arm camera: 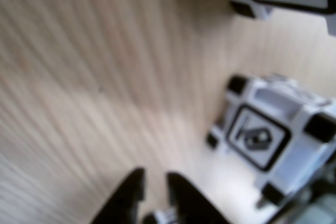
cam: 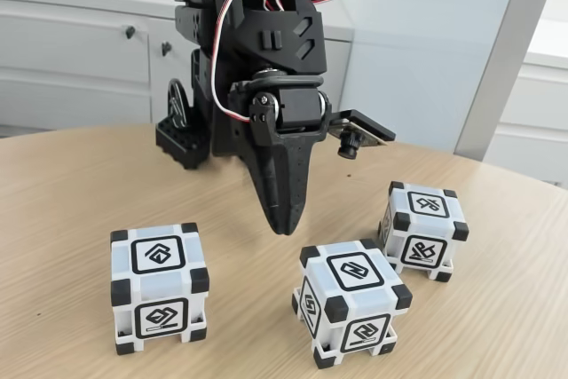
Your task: Stack cubes from left to right.
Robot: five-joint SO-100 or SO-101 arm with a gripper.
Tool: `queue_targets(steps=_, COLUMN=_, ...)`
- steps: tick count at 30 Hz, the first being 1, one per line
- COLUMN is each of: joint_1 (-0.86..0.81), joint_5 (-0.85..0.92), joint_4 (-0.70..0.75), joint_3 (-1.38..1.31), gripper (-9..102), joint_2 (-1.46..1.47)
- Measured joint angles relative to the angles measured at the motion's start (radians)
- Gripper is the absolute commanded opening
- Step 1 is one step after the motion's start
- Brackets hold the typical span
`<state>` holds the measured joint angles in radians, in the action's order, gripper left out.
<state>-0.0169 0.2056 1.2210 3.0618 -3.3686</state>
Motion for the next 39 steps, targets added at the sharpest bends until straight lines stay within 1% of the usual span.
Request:
queue_targets(steps=27, joint_1=0.000, joint_5=0.000, joint_4=0.000, joint_3=0.000, gripper=0, joint_2=0.000)
queue_targets(steps=33, joint_1=0.000, joint_5=0.072, joint_4=0.000, joint_3=0.000, gripper=1, joint_2=0.000)
queue_targets(steps=34, joint_1=0.000, joint_5=0.075, joint_4=0.000, joint_3=0.000, gripper=2, joint_2=0.000)
queue_targets(steps=39, joint_1=0.000, joint_5=0.084, joint_4=0.000, joint_3=0.000, gripper=0, joint_2=0.000)
